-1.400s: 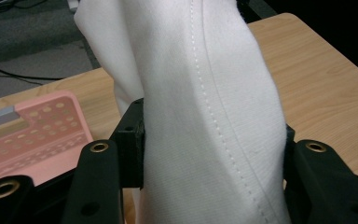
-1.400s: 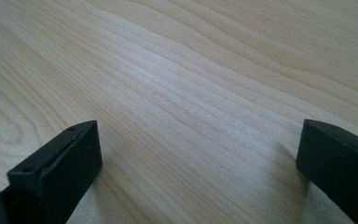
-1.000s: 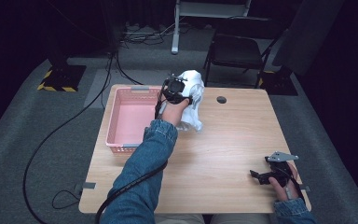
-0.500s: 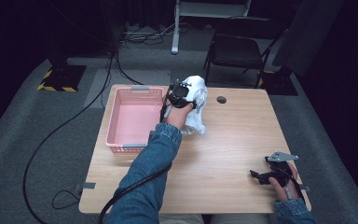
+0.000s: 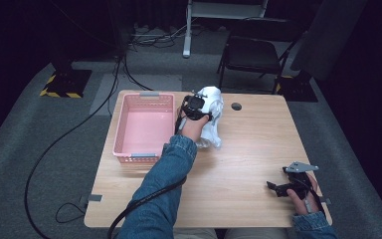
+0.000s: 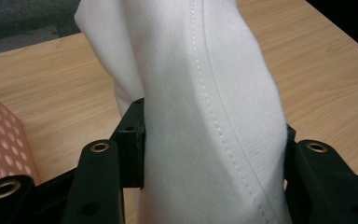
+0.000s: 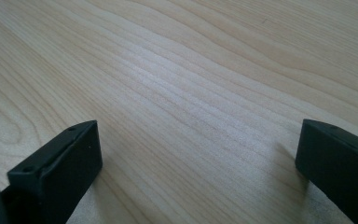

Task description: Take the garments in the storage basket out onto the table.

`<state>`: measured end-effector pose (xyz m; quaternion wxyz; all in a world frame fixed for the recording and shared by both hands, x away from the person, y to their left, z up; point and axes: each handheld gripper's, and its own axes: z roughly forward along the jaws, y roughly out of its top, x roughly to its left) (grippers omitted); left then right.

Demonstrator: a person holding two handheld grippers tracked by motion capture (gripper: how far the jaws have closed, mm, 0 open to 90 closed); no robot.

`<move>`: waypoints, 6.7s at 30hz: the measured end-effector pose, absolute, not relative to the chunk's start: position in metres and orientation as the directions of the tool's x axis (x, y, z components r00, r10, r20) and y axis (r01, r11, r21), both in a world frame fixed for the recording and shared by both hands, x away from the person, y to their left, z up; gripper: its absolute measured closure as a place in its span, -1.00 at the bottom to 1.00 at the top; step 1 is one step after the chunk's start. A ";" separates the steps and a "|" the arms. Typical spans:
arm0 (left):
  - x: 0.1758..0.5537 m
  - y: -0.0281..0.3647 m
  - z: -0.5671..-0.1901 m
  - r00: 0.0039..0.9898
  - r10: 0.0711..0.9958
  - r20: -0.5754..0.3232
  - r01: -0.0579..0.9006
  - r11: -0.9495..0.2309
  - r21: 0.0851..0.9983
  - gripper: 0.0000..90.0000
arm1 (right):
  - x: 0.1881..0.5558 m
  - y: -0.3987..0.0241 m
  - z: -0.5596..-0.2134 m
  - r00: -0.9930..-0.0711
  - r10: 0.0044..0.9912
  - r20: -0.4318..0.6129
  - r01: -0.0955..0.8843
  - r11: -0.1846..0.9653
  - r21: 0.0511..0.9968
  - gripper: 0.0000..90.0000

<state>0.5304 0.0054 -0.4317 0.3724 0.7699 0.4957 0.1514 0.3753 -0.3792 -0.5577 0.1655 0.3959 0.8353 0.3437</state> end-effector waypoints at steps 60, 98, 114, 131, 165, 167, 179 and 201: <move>0.545 -0.012 -0.497 0.442 0.883 -0.159 0.746 -0.264 0.611 -0.14 | 0.375 -0.379 -0.558 -0.632 0.775 -0.005 0.547 0.451 0.705 -1.00; 0.493 0.019 -0.445 0.502 0.852 -0.146 0.650 -0.261 0.714 -0.78 | 0.377 -0.379 -0.558 -0.640 0.768 -0.002 0.545 0.455 0.704 -1.00; 0.462 0.037 -0.422 0.526 0.846 -0.091 0.595 -0.289 0.750 -0.78 | 0.377 -0.379 -0.558 -0.639 0.769 -0.002 0.545 0.455 0.704 -1.00; 0.440 0.059 -0.415 0.526 0.850 -0.032 0.556 -0.315 0.769 -0.77 | 0.376 -0.379 -0.558 -0.638 0.770 -0.002 0.545 0.454 0.705 -1.00; 0.409 0.100 -0.425 0.531 0.847 0.035 0.512 -0.353 0.783 -0.77 | 0.377 -0.378 -0.558 -0.640 0.769 -0.003 0.545 0.456 0.704 -1.00; 0.407 0.102 -0.426 0.530 0.847 0.032 0.514 -0.351 0.783 -0.77 | 0.377 -0.378 -0.558 -0.639 0.769 -0.003 0.545 0.456 0.704 -1.00; 0.395 0.114 -0.435 0.520 0.853 0.039 0.513 -0.348 0.785 -0.77 | 0.377 -0.378 -0.558 -0.639 0.769 -0.003 0.545 0.456 0.704 -1.00; 0.376 0.133 -0.455 0.494 0.866 0.078 0.526 -0.369 0.766 -0.77 | 0.376 -0.378 -0.558 -0.638 0.770 -0.003 0.545 0.455 0.704 -1.00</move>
